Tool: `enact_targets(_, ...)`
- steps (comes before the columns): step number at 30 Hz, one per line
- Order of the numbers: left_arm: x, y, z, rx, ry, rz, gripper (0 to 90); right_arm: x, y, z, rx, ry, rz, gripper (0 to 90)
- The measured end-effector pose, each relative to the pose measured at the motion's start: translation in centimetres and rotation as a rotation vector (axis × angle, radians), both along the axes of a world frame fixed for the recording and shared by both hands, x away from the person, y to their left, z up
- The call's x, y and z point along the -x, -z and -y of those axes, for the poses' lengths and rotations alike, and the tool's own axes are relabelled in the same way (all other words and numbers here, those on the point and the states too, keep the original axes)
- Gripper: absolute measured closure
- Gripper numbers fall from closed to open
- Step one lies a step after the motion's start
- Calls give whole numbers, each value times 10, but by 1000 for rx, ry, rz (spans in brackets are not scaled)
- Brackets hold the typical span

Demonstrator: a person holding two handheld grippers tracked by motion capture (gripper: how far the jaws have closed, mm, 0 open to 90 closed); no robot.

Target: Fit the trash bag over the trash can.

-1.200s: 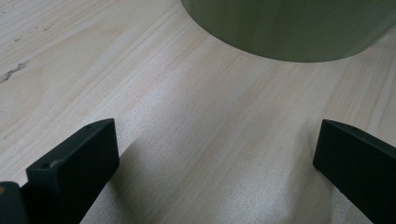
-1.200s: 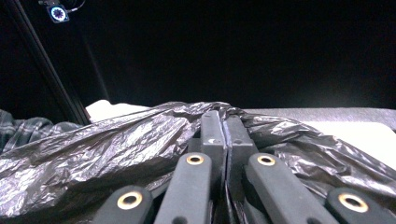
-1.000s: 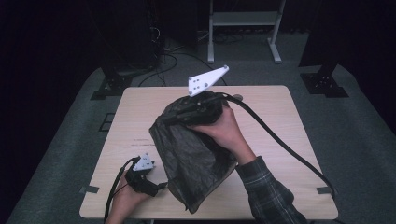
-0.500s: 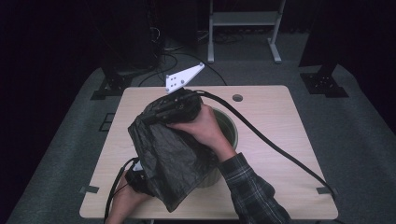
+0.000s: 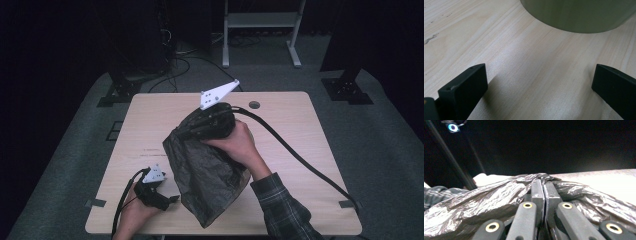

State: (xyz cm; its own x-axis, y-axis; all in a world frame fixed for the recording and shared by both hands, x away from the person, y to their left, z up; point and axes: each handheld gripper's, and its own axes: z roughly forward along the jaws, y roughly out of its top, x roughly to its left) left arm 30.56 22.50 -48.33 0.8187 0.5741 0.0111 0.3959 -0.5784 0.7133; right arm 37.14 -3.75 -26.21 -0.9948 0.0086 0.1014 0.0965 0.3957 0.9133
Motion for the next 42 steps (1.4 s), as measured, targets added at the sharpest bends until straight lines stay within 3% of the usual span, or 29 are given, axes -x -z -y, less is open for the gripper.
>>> enact_targets(6,0,0,0,0,-1,1,0,-2,10,17,108,57,-5,857)
enact_targets(14,0,0,0,-1,0,1,0,-3,12,42,146,92,-14,841)
enact_targets(16,0,0,0,0,0,1,0,-4,14,46,182,100,-21,835)
enact_targets(21,0,0,0,0,0,1,0,-6,20,54,202,107,-57,714)
enact_targets(29,0,0,0,0,-1,1,0,-1,3,77,101,104,-32,586)
enact_targets(31,0,0,0,-1,0,1,0,-3,-5,85,74,140,-19,571)
enact_targets(34,0,0,0,0,0,1,0,-16,-12,95,43,221,-4,536)
enact_targets(37,0,0,0,0,-1,1,0,-33,-13,98,62,296,18,519)
enact_targets(42,0,0,0,1,-1,1,0,-61,-6,99,62,360,-3,519)
